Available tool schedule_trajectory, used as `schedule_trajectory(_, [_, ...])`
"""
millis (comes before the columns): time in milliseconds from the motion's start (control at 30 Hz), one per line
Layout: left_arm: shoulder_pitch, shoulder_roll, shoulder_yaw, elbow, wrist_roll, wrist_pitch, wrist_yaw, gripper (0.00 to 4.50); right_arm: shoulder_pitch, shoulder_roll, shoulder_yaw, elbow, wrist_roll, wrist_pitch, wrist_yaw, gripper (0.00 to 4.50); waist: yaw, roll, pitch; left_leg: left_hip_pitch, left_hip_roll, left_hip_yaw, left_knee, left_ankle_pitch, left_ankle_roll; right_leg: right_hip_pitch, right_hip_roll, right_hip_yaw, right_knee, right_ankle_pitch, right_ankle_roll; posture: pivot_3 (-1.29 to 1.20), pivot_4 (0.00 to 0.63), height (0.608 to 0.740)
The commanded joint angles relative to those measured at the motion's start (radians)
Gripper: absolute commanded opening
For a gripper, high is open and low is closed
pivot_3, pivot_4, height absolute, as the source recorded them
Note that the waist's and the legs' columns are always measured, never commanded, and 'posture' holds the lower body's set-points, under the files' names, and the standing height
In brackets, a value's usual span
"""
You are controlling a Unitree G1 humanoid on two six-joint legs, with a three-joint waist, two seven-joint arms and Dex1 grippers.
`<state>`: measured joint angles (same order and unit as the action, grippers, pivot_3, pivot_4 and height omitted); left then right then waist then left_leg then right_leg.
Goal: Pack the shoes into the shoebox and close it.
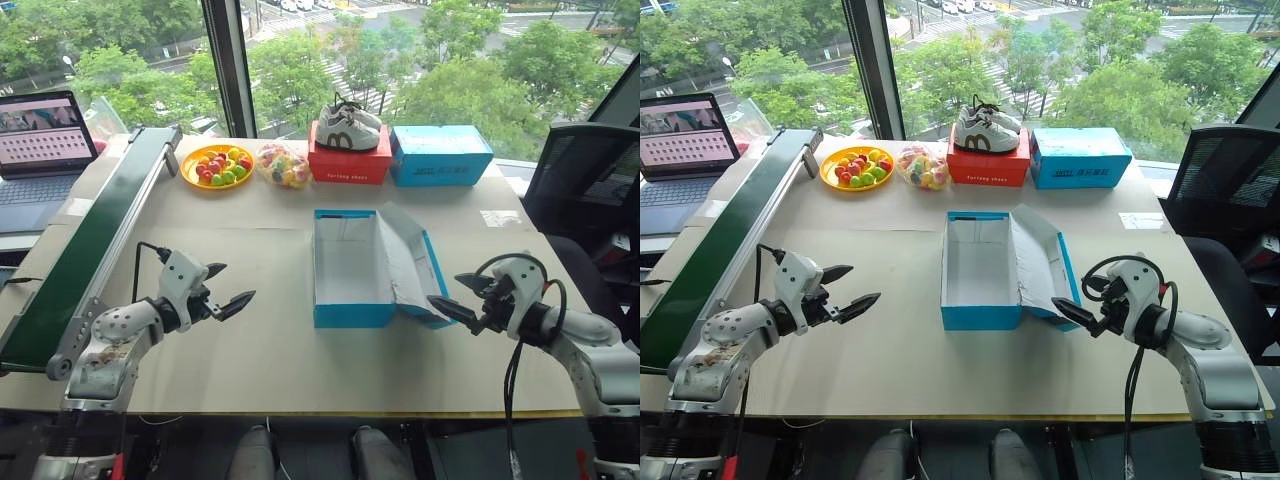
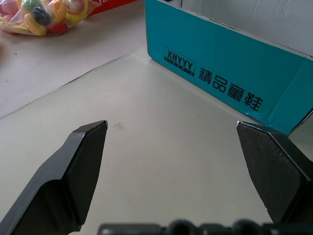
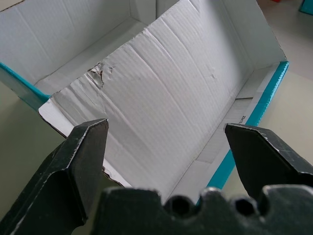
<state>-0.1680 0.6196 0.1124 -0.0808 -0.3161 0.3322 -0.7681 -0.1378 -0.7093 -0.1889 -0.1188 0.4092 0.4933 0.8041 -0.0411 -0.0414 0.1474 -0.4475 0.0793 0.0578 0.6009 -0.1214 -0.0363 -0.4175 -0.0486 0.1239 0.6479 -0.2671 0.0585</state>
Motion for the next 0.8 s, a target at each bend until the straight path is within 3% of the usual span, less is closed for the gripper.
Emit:
schedule_trajectory(33, [-0.001,-0.022,0.022,-0.009,-0.007,-0.018,0.026,4.5,-0.009,0.0,-0.028,-0.006,0.005,-0.028,-0.002,4.44,0.0,0.0,0.0,0.0,0.0,0.0,0.0,0.0,0.0,0.0,0.0,0.0,0.0,0.0,0.0,0.0,0.15,0.74])
schedule_trajectory(167, [-0.117,-0.03,0.093,0.052,-0.024,0.031,0.117,4.5,-0.14,0.024,-0.046,0.018,0.028,0.023,-0.072,4.44,-0.002,-0.001,0.001,0.0,0.0,0.0,0.001,0.0,0.0,0.0,0.0,0.0,0.0,0.0,0.0,0.0,0.15,0.74])
schedule_trajectory(400, [-0.264,-0.029,0.191,0.157,0.051,0.032,0.351,4.5,-0.425,0.158,0.078,0.043,-0.038,-0.007,-0.184,4.44,-0.008,0.0,0.002,-0.003,0.002,-0.006,0.007,0.0,0.0,-0.001,0.006,0.0,0.001,0.006,0.003,0.0,0.15,0.74])
schedule_trajectory(600, [-0.255,0.016,0.262,0.202,0.086,0.021,0.445,4.5,-0.57,0.319,0.198,0.092,-0.041,0.043,-0.201,4.44,-0.001,-0.001,0.002,-0.01,0.002,-0.007,0.005,0.0,0.0,-0.006,0.006,-0.002,0.001,0.01,-0.004,0.0,0.15,0.74])
schedule_trajectory(800, [-0.196,-0.013,0.289,0.154,0.083,0.038,0.502,4.5,-0.585,0.404,0.303,0.089,-0.062,0.027,-0.159,4.44,0.011,-0.001,0.002,-0.011,0.002,-0.007,0.006,0.0,0.0,-0.006,0.005,-0.004,0.001,0.01,-0.004,0.0,0.15,0.74])
